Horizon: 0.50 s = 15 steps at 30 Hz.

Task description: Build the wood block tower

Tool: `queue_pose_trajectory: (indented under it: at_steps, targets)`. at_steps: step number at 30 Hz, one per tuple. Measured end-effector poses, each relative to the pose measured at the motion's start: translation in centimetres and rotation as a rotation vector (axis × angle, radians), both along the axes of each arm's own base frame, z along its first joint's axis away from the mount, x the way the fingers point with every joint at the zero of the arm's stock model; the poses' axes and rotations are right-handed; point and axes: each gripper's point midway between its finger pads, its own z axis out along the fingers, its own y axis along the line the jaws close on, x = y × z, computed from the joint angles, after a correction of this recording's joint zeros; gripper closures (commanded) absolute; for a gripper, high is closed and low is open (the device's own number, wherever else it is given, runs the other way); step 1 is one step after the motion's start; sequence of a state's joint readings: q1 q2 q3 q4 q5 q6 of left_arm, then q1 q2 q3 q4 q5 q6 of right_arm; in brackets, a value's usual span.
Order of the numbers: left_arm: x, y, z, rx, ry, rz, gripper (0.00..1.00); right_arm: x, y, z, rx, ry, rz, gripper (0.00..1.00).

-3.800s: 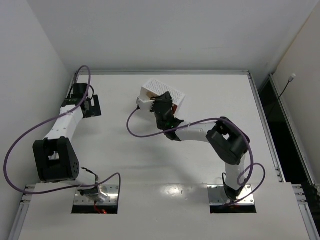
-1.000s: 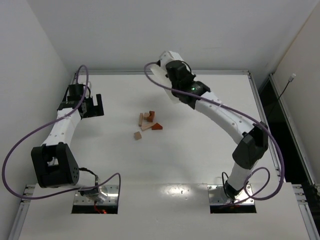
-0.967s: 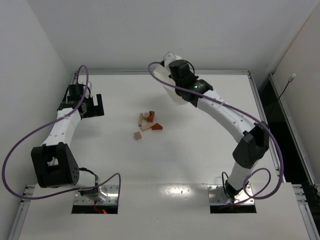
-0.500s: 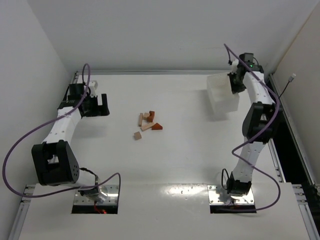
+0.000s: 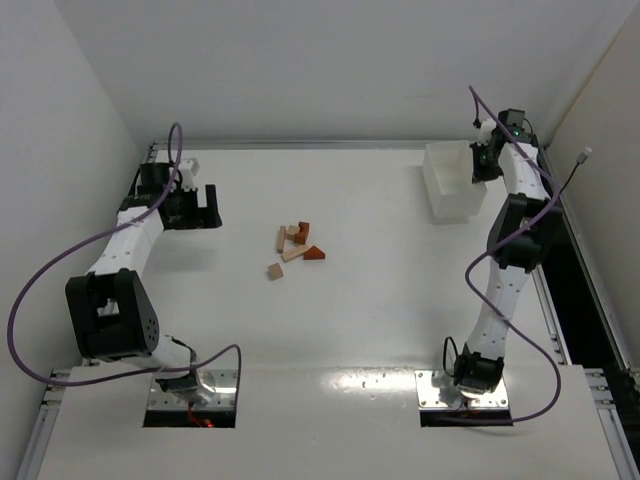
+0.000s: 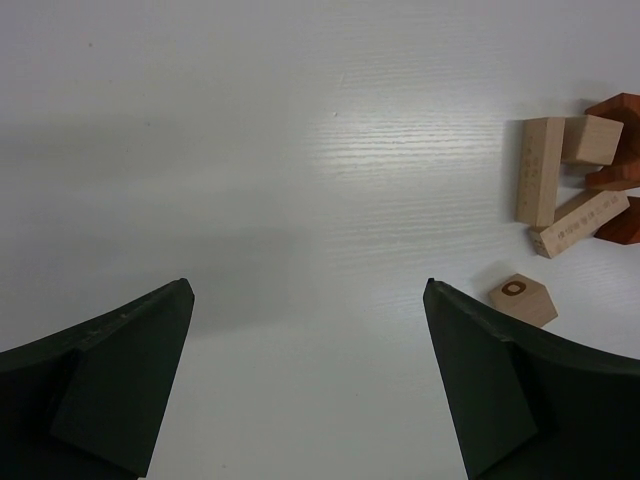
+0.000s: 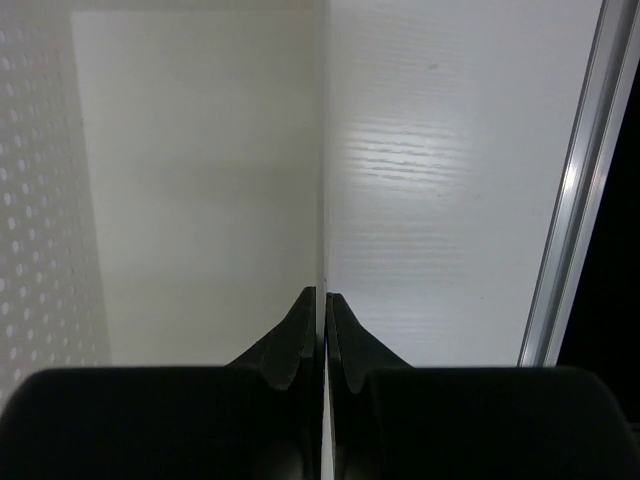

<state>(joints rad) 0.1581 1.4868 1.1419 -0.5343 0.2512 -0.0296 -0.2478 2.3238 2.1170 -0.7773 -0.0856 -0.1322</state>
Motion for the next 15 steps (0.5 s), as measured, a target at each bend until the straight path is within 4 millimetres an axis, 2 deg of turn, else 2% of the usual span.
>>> queue_pose_trajectory:
  at_steps: [4, 8, 9, 11, 12, 13, 15]
  targets:
    - [0.0, 0.0, -0.1, 0.000, 0.006, 0.000, 0.00, -0.5, -1.6, -2.2, -0.003, 0.039, -0.025, 1.00]
    - [0.3, 0.1, -0.1, 0.002, 0.004, -0.002, 0.00, -0.4, -2.8, -2.7, -0.008, 0.036, -0.039, 1.00]
    - [0.3, 0.1, -0.2, 0.002, 0.006, -0.002, 0.00, -0.3, -2.9, -2.6, -0.010, 0.029, -0.039, 0.91]
    - [0.3, 0.1, -0.4, 0.000, 0.013, -0.002, 0.00, 0.2, -3.1, -2.5, -0.015, 0.009, -0.036, 0.82]
    - [0.3, 0.1, -0.4, 0.000, 0.015, -0.002, 0.00, 0.4, -3.2, -2.4, -0.018, -0.001, -0.033, 0.65]
    - [0.3, 0.1, -0.5, 0.000, 0.016, -0.002, 0.00, 0.7, -3.2, -2.3, -0.019, -0.013, -0.034, 0.54]
    - [0.3, 0.1, -0.5, 0.002, 0.018, -0.004, 0.00, 1.1, -3.4, -2.0, -0.029, -0.032, -0.027, 0.40]
